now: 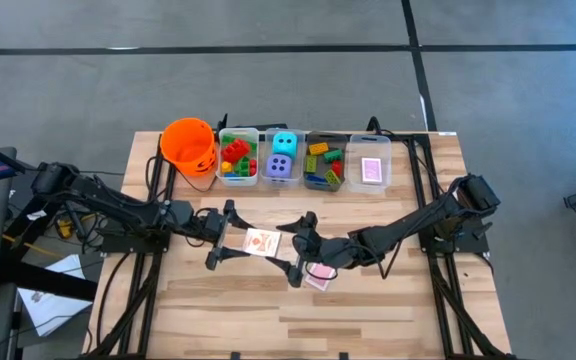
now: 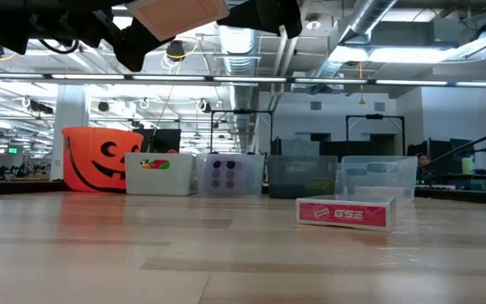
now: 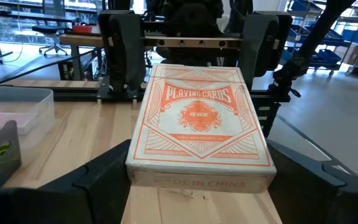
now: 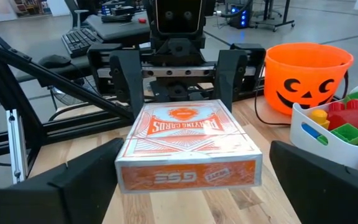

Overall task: Pick & Place Toys
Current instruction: Put the white deck of cards into the right transparent bin

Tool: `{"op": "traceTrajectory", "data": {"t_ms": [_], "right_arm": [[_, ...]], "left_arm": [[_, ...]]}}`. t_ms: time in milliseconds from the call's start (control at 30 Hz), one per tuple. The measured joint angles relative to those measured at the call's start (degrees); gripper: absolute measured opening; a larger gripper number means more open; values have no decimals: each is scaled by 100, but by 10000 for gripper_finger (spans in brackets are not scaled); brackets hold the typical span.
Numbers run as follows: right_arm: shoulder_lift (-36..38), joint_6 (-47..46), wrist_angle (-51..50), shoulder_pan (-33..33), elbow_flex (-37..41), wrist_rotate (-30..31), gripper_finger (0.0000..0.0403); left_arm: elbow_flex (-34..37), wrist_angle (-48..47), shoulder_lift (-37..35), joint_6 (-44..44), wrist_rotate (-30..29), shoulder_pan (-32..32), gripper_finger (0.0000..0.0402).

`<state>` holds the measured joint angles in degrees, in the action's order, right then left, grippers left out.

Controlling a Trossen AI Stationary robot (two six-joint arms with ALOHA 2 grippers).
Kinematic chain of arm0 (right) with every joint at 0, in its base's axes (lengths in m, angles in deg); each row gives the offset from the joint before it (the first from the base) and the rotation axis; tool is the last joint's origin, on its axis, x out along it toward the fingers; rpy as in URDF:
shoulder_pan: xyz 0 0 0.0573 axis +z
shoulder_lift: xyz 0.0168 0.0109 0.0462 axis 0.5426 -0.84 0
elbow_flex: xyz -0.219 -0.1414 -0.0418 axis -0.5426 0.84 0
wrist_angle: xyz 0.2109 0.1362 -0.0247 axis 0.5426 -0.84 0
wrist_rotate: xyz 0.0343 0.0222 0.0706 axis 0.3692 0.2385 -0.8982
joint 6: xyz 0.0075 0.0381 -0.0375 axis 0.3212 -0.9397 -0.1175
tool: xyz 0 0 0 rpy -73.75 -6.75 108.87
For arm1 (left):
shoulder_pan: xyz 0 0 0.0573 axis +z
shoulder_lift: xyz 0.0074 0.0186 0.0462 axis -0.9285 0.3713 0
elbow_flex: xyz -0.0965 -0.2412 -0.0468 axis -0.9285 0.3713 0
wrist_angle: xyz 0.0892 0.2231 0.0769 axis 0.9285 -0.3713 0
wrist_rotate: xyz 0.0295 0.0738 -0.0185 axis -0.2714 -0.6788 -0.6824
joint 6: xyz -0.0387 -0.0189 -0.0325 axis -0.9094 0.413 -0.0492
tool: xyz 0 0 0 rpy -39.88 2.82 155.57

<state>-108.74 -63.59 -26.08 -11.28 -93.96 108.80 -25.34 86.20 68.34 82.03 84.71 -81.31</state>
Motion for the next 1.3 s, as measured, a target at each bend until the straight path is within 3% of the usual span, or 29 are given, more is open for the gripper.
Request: {"op": "traceTrajectory", "data": {"t_ms": [367,667,867,1033,1167,1300], "right_arm": [[-2,-2,-13,4,0,-17,300],[-2,12,-36,4,-1,-16,308],[-9,-166,-104,-7,5,26,301],[-9,-249,-107,4,7,95,301],[-9,-243,-140,-4,7,912,301],[-7,-343,-382,-45,7,2546,301]], "left_arm": [[2,-11,0,25,-13,0,300],[4,14,0,69,-107,0,301],[4,-299,-490,654,-639,35,384],[4,-1102,-1399,924,-1061,35,350],[4,-1743,-2201,922,-1394,35,332],[4,-2212,-2812,901,-1589,35,327]]}}
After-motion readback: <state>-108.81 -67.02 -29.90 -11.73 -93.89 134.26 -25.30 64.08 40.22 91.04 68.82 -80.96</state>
